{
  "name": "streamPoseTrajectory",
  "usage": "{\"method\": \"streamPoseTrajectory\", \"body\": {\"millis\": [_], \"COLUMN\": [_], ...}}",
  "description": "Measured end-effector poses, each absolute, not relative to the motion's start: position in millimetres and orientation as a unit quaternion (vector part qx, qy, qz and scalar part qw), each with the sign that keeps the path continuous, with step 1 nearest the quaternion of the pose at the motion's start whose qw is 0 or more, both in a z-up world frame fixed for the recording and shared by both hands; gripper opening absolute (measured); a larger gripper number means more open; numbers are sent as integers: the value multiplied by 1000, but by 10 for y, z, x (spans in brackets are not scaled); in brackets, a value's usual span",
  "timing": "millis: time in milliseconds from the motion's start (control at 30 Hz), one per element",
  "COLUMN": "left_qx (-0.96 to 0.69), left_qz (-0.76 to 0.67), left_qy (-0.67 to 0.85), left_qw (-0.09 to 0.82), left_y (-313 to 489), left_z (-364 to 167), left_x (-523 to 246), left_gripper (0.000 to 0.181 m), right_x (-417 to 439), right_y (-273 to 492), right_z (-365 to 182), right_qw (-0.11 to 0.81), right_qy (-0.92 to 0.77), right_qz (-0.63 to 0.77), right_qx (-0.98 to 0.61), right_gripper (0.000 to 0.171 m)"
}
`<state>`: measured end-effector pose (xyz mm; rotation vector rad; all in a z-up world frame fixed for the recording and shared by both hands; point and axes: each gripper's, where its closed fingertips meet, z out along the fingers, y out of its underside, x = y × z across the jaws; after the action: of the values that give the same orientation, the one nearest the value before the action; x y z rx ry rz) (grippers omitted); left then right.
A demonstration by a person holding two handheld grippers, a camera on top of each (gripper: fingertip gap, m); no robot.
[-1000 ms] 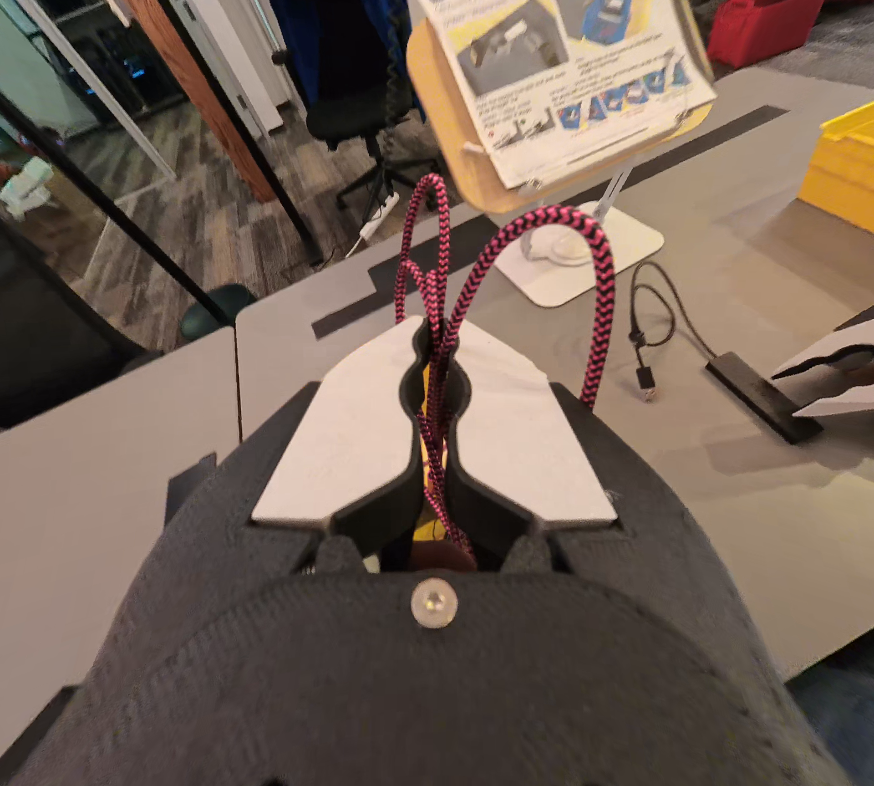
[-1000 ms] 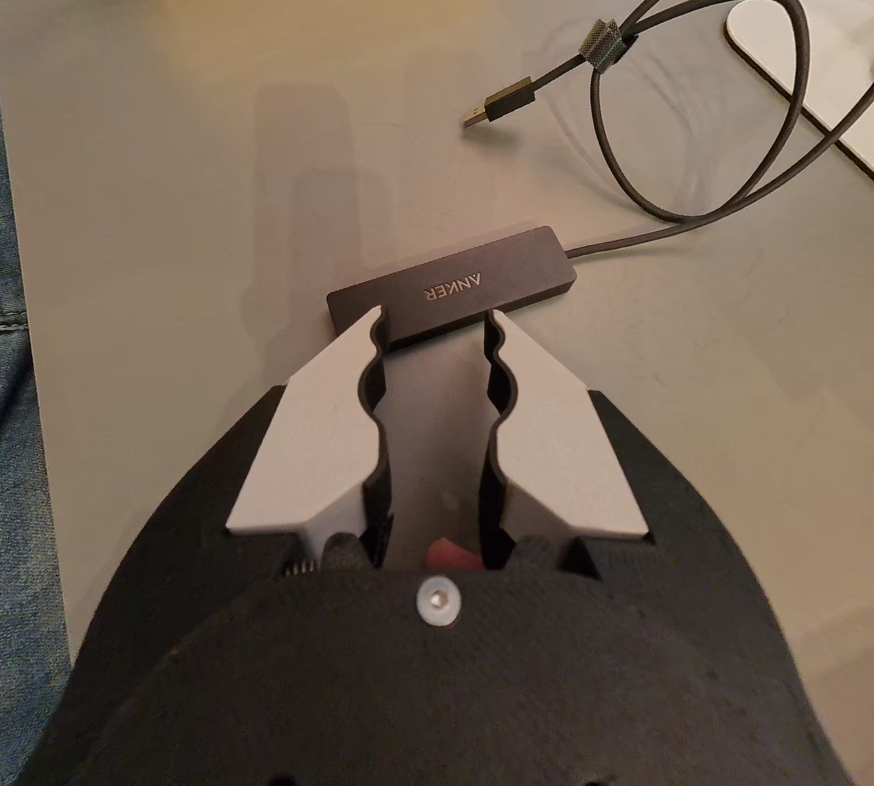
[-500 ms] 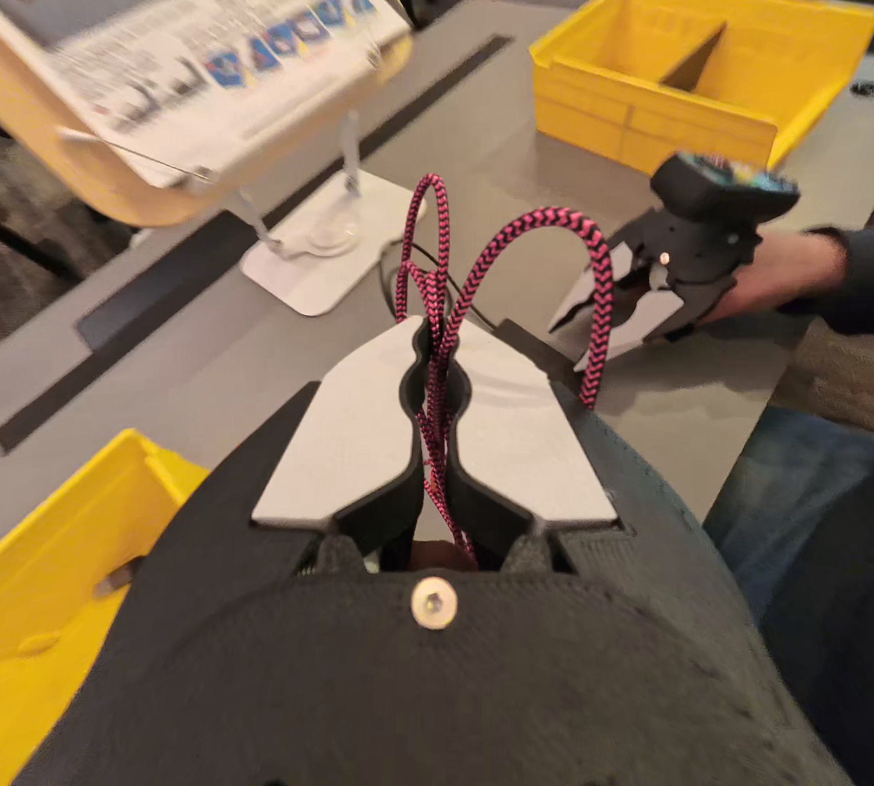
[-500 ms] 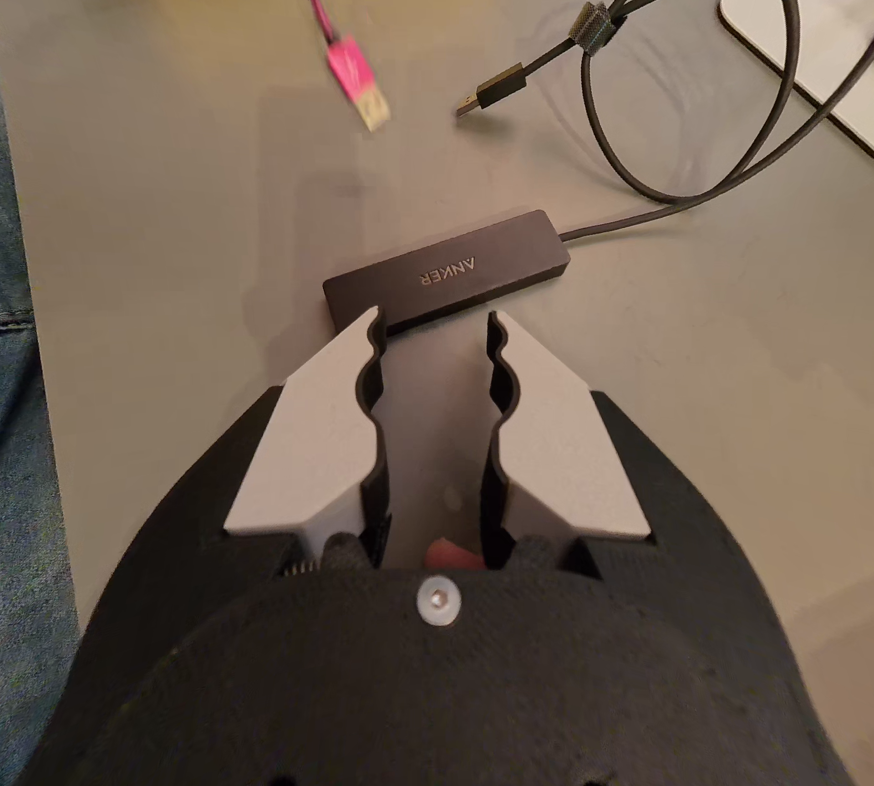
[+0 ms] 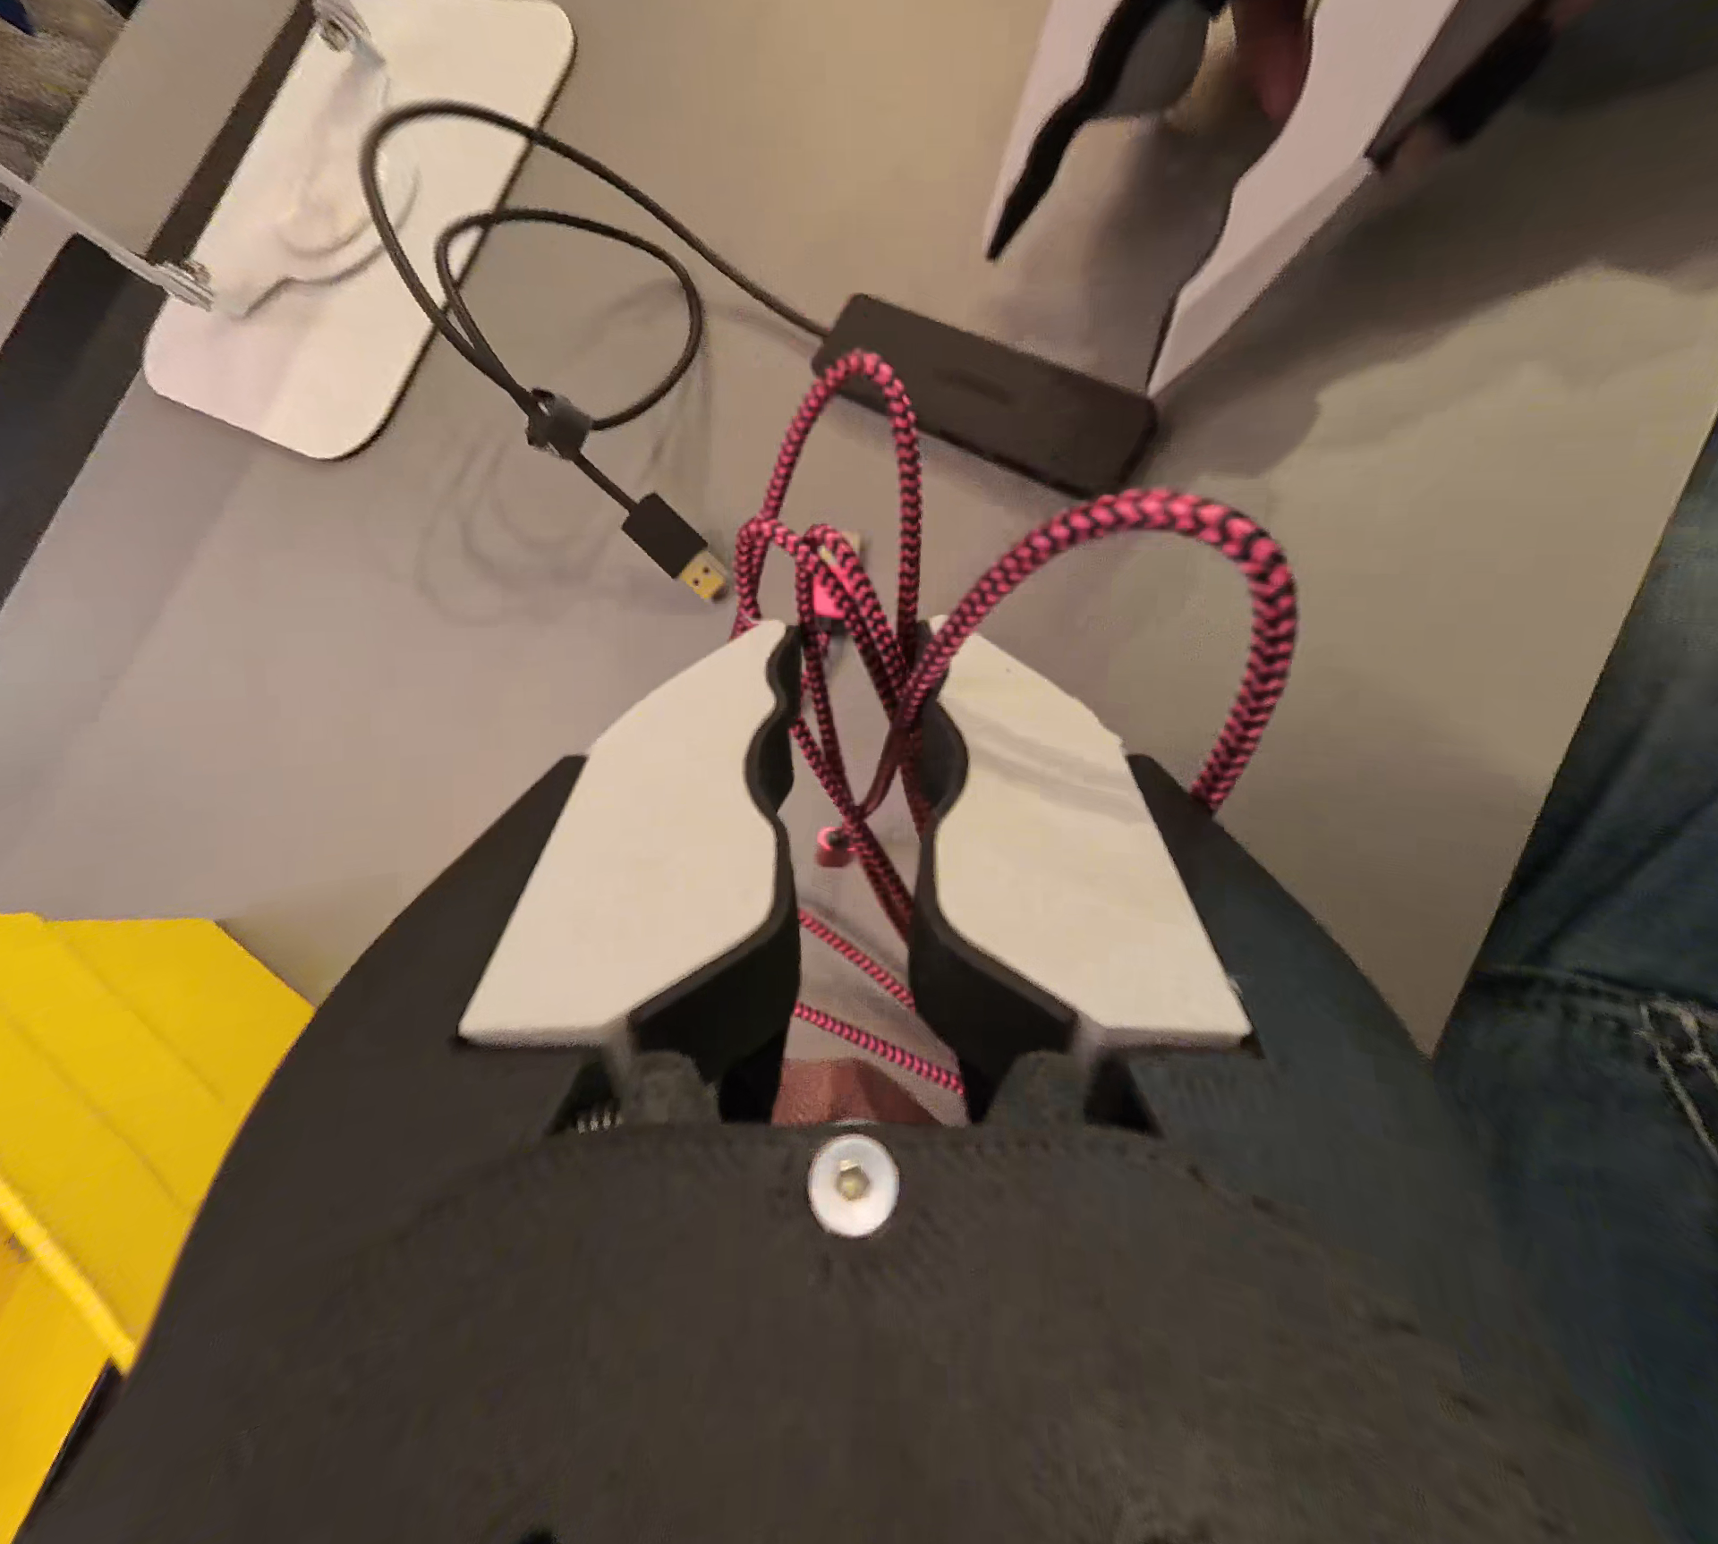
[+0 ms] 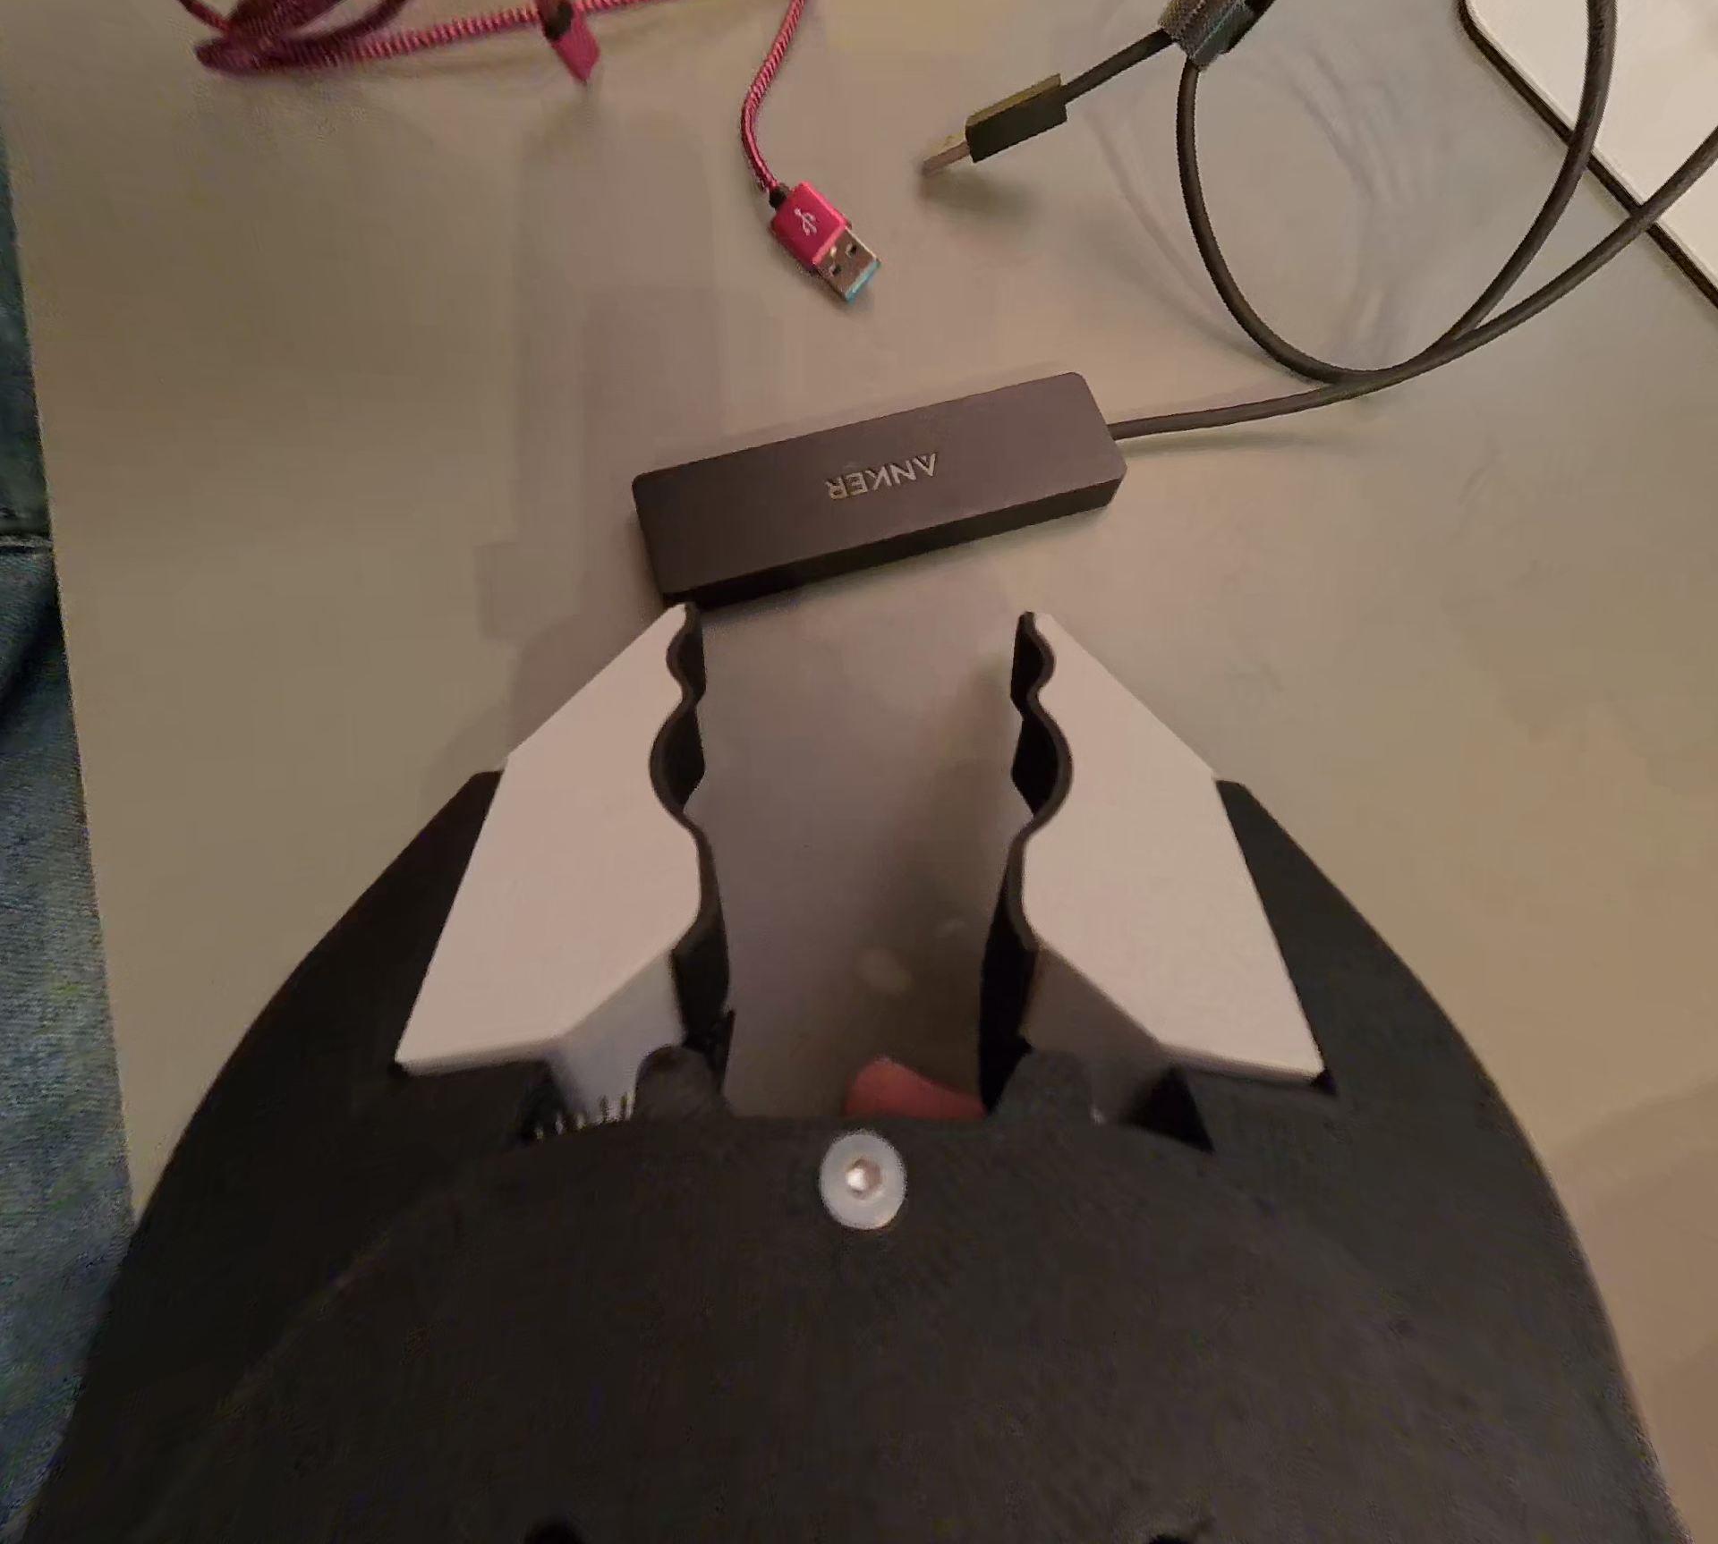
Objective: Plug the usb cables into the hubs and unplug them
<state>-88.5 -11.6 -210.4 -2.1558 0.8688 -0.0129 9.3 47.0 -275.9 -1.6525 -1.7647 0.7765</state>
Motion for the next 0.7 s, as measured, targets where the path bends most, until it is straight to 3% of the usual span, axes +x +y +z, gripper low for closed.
{"method": "streamPoseTrajectory", "body": {"millis": [67, 200, 433, 700], "left_qx": [-854, -855, -848, -852], "left_qz": [-3, -18, 31, 46], "left_qy": [351, 352, 373, 365], "left_qw": [385, 380, 376, 373], "left_y": [-160, -190, -54, -104], "left_z": [-2121, -1970, -1782, -1892], "left_x": [-924, -1005, -1098, -1049], "left_gripper": [38, 51, 44, 42], "right_x": [113, 126, -150, -811], "right_y": [495, 492, 449, 439], "right_z": [-2773, -2770, -2423, -2706], "right_qw": [299, 302, 357, 261], "right_qy": [-670, -670, -691, -800], "right_qz": [281, 283, 283, 213], "right_qx": [-619, -616, -561, -496], "right_gripper": [65, 64, 39, 31]}}
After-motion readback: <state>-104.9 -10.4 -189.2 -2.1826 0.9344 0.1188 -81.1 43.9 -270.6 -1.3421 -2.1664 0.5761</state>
